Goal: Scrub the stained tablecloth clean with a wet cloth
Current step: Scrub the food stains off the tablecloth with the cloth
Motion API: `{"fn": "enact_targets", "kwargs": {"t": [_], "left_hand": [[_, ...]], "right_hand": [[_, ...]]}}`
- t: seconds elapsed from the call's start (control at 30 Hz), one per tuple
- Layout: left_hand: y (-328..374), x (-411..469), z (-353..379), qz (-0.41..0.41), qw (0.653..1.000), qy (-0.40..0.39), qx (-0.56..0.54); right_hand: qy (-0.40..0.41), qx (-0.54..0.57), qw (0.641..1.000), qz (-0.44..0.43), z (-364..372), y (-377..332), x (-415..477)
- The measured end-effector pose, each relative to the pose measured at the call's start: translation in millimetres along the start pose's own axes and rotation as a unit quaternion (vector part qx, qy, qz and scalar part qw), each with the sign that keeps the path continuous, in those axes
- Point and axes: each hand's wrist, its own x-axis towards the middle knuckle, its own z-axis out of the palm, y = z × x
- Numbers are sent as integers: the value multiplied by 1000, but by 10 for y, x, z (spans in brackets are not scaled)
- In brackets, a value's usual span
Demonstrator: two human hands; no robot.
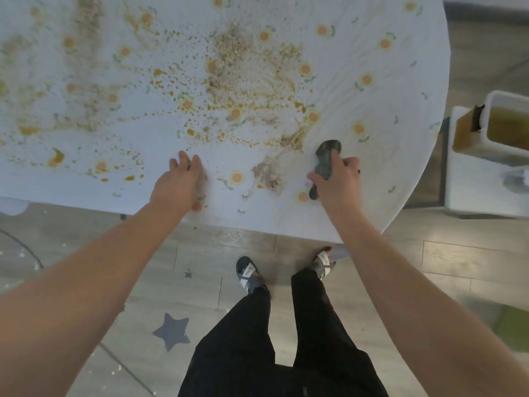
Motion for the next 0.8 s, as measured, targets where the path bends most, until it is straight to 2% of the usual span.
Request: {"fn": "enact_targets", "kwargs": {"t": [0.1,0.17,0.3,0.4,0.47,0.53,0.63,0.7,0.73,0.8], "left_hand": [[10,1,-7,-9,1000,-3,-2],[6,10,-7,-3,1000,-4,1],[-8,-32,-10,2,1000,-15,22],[-23,-7,-30,9,1000,-5,29],[-23,16,-42,15,999,-5,29],[-36,38,-34,19,1000,-3,21],[-84,42,12,39,999,5,7],[-147,-27,61,52,998,23,-33],[-165,-60,101,54,996,44,-62],[-158,-125,192,47,990,97,-95]], "right_hand": [[50,70,993,85,-269,375,-88],[43,84,994,63,-134,436,-465],[-48,66,992,-97,522,10,-1079],[-113,16,959,-261,772,-338,-924],[-101,-43,939,-325,696,-354,-583],[-44,-92,949,-297,438,-244,-185],[66,-54,990,-117,-3,105,284],[134,-18,991,-22,-82,235,317],[144,-22,989,-2,-27,220,228],[136,-33,989,-40,217,33,-94]]}}
